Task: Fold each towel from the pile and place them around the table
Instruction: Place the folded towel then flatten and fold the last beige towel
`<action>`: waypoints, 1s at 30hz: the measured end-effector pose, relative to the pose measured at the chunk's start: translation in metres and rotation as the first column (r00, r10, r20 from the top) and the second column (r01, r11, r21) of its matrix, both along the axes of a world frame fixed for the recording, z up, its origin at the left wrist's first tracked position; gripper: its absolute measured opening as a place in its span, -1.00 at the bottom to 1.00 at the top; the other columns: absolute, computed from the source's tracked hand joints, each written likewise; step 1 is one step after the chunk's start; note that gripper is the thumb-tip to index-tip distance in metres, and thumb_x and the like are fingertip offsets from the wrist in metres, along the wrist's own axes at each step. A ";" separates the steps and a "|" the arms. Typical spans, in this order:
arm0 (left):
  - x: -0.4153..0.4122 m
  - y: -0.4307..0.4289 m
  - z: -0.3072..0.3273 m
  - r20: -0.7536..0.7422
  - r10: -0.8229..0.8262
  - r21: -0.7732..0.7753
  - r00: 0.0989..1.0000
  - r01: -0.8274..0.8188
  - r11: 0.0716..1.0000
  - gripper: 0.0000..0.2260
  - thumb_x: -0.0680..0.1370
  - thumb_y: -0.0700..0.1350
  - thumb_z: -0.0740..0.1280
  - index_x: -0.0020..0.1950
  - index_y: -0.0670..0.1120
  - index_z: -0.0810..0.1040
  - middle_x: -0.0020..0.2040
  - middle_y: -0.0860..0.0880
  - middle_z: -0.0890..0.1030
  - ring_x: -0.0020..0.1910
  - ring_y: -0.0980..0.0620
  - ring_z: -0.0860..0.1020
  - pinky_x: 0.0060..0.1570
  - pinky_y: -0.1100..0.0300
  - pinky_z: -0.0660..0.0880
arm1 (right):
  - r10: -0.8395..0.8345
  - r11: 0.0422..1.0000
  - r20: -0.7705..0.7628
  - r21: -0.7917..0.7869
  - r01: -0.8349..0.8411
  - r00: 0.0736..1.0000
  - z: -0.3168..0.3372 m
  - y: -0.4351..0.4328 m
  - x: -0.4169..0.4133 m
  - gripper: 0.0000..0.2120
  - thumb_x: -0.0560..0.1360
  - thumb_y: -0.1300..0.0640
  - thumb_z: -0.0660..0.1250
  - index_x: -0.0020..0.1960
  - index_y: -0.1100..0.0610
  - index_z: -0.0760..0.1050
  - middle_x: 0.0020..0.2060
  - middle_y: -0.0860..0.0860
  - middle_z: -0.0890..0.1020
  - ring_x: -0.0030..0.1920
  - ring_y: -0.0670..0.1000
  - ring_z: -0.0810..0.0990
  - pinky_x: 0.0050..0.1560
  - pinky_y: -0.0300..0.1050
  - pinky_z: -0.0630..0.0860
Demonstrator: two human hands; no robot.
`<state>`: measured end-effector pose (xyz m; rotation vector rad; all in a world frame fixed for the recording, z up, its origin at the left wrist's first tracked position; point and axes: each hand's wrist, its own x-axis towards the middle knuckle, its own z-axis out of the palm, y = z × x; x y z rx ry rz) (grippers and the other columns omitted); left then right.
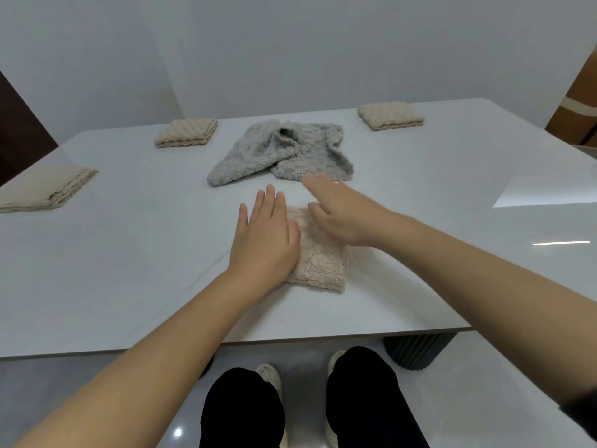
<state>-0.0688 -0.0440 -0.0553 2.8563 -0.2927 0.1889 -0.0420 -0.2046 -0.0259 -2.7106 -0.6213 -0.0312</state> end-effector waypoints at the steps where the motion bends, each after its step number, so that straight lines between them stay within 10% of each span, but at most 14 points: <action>1: -0.004 0.001 -0.001 -0.027 0.010 0.005 1.000 -0.010 1.000 -0.48 0.66 -0.01 -0.09 0.59 -0.15 -0.08 0.60 -0.07 -0.13 0.57 0.04 -0.18 0.52 0.00 -0.22 | 0.030 0.997 -0.040 -0.073 -0.033 0.999 -0.007 0.003 0.003 -0.50 0.67 0.06 -0.04 0.56 0.21 0.03 0.56 0.16 0.10 0.55 0.13 0.04 0.53 0.07 0.00; 15: 0.002 0.014 -0.025 -0.106 -0.053 0.099 0.993 0.063 0.993 -0.43 0.66 0.13 -0.11 0.60 -0.09 -0.14 0.61 -0.02 -0.14 0.57 0.03 -0.16 0.52 -0.06 -0.18 | -0.034 0.985 -0.092 -0.172 0.018 0.995 -0.042 -0.002 -0.001 -0.41 0.67 -0.11 -0.12 0.60 0.12 -0.13 0.59 0.01 -0.06 0.57 0.00 -0.15 0.55 0.02 -0.17; 21: 0.027 0.045 -0.003 0.171 0.014 0.284 0.985 -0.063 0.957 -0.40 0.62 0.21 0.02 0.56 -0.10 0.09 0.54 -0.13 0.21 0.50 -0.10 0.20 0.40 -0.10 0.15 | -0.288 0.958 -0.164 -0.048 0.284 0.943 -0.030 0.019 -0.013 -0.55 0.64 -0.10 -0.07 0.33 0.20 0.27 0.31 0.13 0.42 0.32 0.15 0.35 0.29 0.10 0.31; 25: 0.002 0.050 0.010 0.063 0.276 0.046 0.959 -0.279 0.959 -0.61 0.59 0.06 0.13 0.34 -0.12 0.28 -0.03 -0.08 0.58 -0.06 -0.14 0.54 -0.09 0.04 0.42 | -0.361 0.932 -0.115 -0.082 0.353 0.926 -0.012 0.017 -0.020 -0.70 0.61 -0.03 0.00 0.17 0.14 0.32 0.15 0.13 0.46 0.16 0.16 0.44 0.11 0.06 0.42; 30: 0.004 0.042 0.015 -0.276 0.307 -0.194 0.911 -0.366 0.910 -0.57 0.49 0.01 0.23 0.31 -0.06 0.24 -0.05 -0.06 0.59 -0.10 -0.11 0.61 0.00 0.04 0.54 | -0.391 0.920 -0.131 -0.099 0.380 0.911 -0.008 0.020 -0.021 -0.59 0.60 -0.02 0.07 0.37 0.16 0.31 0.23 0.14 0.43 0.22 0.18 0.45 0.12 0.02 0.41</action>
